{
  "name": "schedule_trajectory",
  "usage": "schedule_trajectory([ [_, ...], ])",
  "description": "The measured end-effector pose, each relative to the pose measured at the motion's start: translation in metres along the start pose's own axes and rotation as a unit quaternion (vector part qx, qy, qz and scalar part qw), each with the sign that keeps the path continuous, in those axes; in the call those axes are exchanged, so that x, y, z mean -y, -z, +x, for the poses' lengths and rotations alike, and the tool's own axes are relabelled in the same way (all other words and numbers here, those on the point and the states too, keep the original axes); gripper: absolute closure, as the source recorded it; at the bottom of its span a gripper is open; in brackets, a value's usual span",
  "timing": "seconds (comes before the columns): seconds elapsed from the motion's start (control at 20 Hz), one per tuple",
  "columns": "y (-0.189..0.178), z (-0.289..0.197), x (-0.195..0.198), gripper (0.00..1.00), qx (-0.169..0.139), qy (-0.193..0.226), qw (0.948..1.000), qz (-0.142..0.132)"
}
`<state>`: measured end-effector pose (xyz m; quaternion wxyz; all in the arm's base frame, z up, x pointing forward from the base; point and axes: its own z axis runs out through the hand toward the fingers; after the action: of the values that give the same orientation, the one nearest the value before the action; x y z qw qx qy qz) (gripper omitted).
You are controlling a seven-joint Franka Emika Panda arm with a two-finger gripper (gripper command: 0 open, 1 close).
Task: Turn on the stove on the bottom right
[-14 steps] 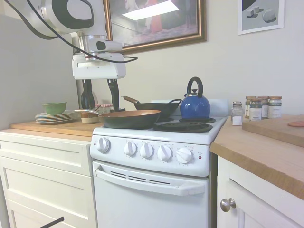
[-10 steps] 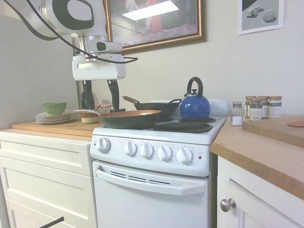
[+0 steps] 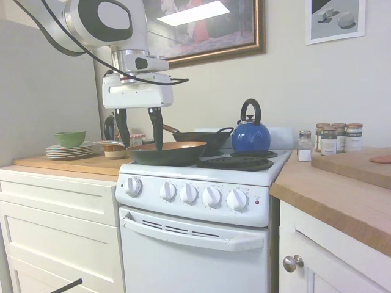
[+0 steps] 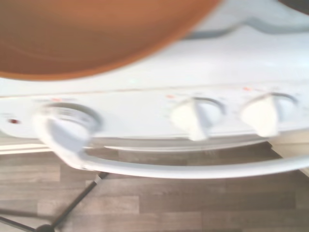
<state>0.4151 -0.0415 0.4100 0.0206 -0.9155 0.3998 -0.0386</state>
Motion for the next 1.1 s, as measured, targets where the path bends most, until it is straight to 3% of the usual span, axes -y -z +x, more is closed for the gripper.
schedule_trajectory([
  [0.65, -0.040, 0.080, -0.066, 0.00, 0.024, -0.019, 0.9992, -0.025],
  [0.7, -0.042, 0.084, -0.068, 1.00, 0.025, -0.021, 0.9991, -0.028],
  [1.1, -0.052, 0.098, -0.069, 1.00, 0.021, -0.003, 0.9986, -0.049],
])
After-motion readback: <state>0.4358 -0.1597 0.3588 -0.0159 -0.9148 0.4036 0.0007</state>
